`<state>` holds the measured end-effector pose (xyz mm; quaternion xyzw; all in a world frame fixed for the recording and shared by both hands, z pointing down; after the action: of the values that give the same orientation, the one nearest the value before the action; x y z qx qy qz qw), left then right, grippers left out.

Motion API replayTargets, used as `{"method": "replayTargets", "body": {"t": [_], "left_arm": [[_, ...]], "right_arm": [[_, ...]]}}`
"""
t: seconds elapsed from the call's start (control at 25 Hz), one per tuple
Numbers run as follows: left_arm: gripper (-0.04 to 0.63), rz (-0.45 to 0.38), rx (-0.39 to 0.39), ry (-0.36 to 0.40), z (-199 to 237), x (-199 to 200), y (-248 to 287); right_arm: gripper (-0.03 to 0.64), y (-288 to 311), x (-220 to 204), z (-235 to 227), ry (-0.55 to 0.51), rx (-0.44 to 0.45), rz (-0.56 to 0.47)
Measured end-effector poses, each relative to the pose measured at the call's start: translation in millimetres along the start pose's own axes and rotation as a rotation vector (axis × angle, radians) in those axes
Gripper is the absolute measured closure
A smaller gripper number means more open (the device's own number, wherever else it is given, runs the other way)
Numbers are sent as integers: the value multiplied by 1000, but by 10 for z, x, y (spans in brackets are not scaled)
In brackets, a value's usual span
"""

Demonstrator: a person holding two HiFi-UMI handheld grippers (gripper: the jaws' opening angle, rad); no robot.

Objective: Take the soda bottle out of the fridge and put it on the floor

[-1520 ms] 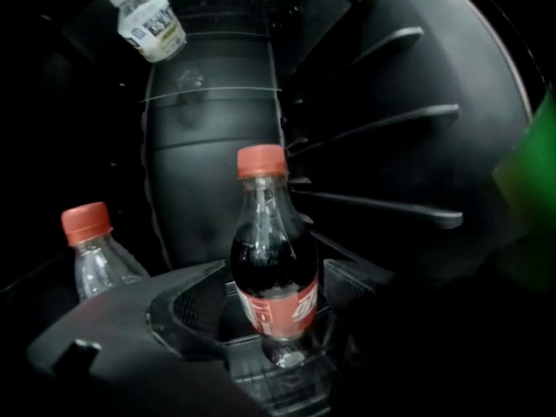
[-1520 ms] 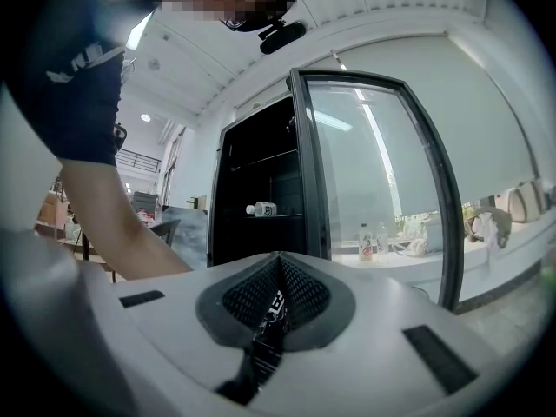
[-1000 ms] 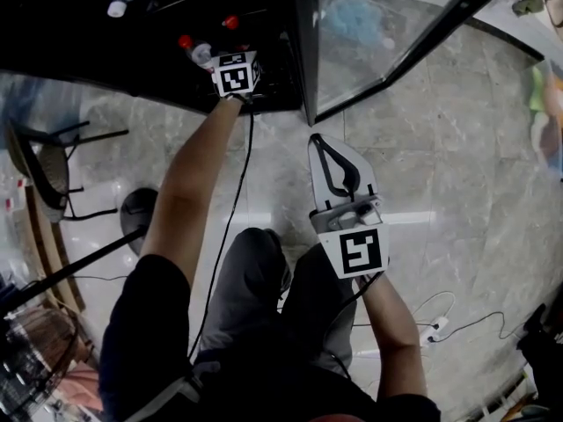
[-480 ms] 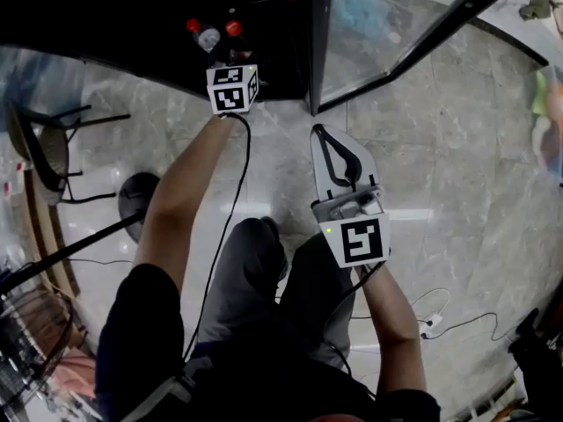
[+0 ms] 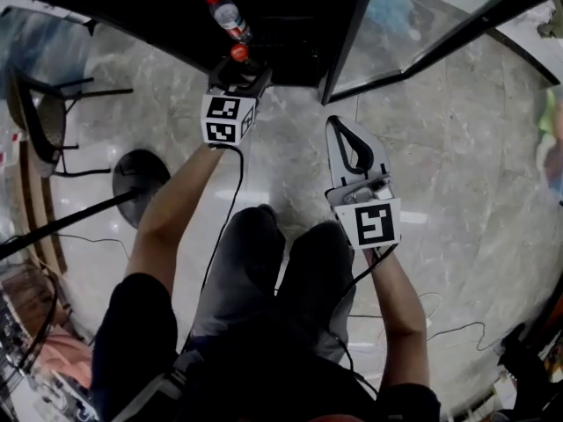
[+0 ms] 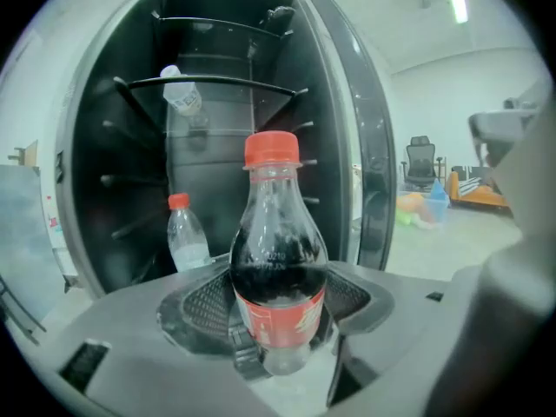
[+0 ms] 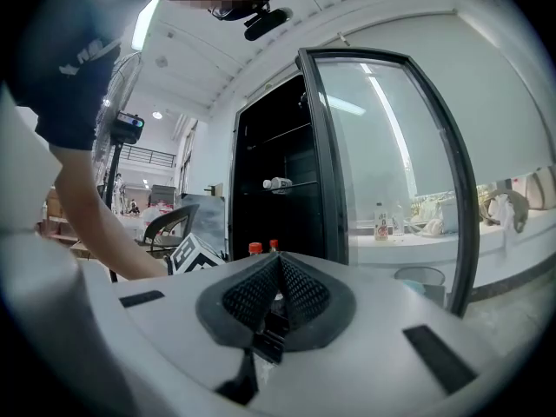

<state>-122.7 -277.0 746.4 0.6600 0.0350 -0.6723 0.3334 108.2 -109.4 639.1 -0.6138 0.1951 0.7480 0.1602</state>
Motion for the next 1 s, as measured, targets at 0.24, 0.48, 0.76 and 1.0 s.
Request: {"method": "replayTargets", "body": {"t": [0.24, 0.48, 0.76, 1.0], "left_arm": [[276, 20, 4, -6, 94, -453, -180], [276, 50, 11, -16, 162, -941, -207], [276, 76, 36, -42, 277, -1466, -110], [276, 117, 73, -55, 407, -1922, -1]], "right_arm": [[598, 86, -374, 102, -34, 58, 14], [598, 180, -722, 227, -37, 102, 34], [598, 292, -1091, 285, -28, 111, 43], [598, 436, -1372, 354, -49, 133, 55]]}}
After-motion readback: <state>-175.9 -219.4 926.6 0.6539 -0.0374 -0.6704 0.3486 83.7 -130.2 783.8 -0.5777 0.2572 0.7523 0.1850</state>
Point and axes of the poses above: the fingertips, and each gripper's own axes: y forward along the fingers, z to its left, x out of its top, the point moved 10 cm from there along -y, backward along the fingers, and after that the axes turned 12 degrees about -y, right-handed, at the moved point
